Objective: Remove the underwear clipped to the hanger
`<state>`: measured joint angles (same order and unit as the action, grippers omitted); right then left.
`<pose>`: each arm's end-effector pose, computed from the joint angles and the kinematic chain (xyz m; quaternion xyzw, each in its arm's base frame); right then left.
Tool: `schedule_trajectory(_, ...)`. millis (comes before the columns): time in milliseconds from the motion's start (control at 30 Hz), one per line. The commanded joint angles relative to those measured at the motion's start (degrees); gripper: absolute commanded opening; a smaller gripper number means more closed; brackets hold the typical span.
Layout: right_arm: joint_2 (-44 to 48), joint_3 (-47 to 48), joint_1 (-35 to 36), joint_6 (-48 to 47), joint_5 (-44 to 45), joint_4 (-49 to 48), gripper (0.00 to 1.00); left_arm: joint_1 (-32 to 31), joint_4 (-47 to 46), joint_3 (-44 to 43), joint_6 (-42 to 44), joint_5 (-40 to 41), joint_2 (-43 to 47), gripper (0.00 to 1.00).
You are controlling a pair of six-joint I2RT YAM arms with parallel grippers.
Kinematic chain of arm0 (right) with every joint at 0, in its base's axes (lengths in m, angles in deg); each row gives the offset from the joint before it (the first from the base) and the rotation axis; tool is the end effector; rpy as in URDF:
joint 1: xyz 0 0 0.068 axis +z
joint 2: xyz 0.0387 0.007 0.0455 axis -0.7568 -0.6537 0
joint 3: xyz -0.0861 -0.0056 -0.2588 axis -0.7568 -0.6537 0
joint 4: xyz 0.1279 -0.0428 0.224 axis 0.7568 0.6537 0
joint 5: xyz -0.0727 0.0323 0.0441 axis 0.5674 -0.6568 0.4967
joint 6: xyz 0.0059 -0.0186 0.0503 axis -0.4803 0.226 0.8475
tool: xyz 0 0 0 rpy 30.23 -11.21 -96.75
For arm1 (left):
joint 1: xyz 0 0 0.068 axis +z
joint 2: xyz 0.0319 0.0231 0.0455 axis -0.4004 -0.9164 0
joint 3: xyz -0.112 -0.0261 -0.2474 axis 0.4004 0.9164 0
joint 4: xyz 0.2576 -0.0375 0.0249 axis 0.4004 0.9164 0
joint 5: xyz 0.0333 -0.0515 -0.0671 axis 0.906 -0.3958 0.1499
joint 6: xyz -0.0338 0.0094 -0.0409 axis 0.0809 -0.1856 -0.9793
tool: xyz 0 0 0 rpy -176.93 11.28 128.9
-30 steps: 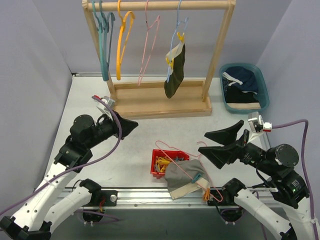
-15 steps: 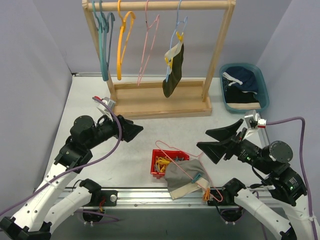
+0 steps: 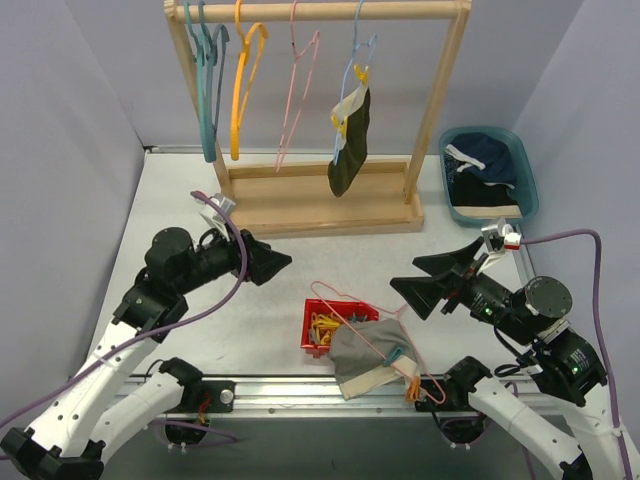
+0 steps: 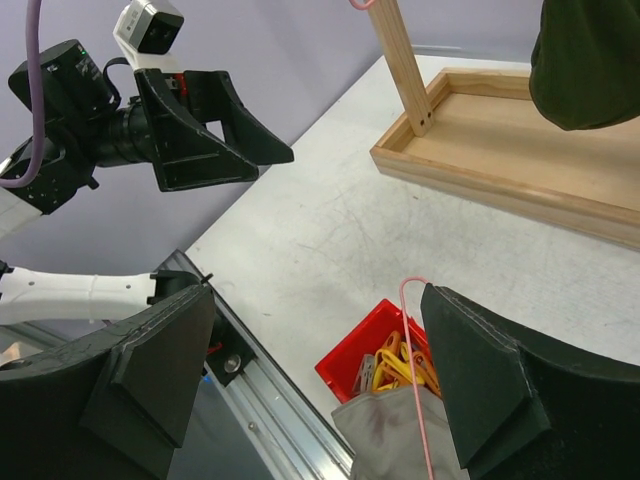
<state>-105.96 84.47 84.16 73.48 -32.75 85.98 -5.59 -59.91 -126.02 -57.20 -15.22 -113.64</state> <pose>0.0588 0.0562 0.4235 -0.1871 0.6041 0.4822 0.6062 0.1465 -0.0978 0.3585 0.1248 0.7463 -0.4466 0.4774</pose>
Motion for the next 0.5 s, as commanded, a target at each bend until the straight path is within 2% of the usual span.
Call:
schedule_trajectory(0, -0.6, -0.5, 0.4, -0.1, 0.9, -1.8, 0.87, 0.6, -5.0, -0.7, -2.6, -3.9, 1.2, 0.89)
schedule_trajectory(33, -0.6, -0.5, 0.4, 0.0, 1.0, -1.9, 0.87, 0.6, -5.3, -0.6, -3.8, -4.4, 1.4, 0.94)
schedule_trajectory(167, -0.7, -0.6, 0.4, -0.2, 0.5, -1.9, 0.88, 0.8, -8.7, 0.6, -6.6, -7.3, 2.1, 0.94)
schedule_trajectory(233, -0.7, -0.6, 0.4, -0.3, 0.4, -1.9, 0.88, 1.1, -14.8, 2.8, -8.0, -14.8, 3.2, 0.94)
schedule_trajectory(267, -0.8, -0.6, 0.4, -0.4, 0.4, -1.9, 0.88, 1.2, -25.2, 4.5, -10.6, -17.6, 3.7, 0.94)
schedule_trajectory(300, -0.8, -0.6, 0.4, -0.4, 0.2, -1.9, 0.88, 1.2, -31.8, 8.5, -12.6, -23.1, 4.8, 0.94)
schedule_trajectory(333, -0.8, -0.6, 0.4, -0.3, 0.2, -1.9, 0.88, 1.2, -40.3, 10.7, -17.9, -28.8, 5.0, 0.94)
schedule_trajectory(367, -0.7, -0.6, 0.4, -0.5, 0.1, -2.0, 0.88, 1.2, -57.0, 12.6, -21.2, -30.5, 4.7, 0.94)
schedule_trajectory(433, -0.7, -0.5, 0.4, -0.5, 0.1, -2.0, 0.88, 1.2, -68.9, 15.0, -32.7, -34.3, 2.0, 0.94)
schedule_trajectory(467, -0.7, -0.6, 0.4, -0.5, 0.0, -1.9, 0.89, 1.2, -81.8, 15.2, -35.9, -38.3, 0.3, 0.94)
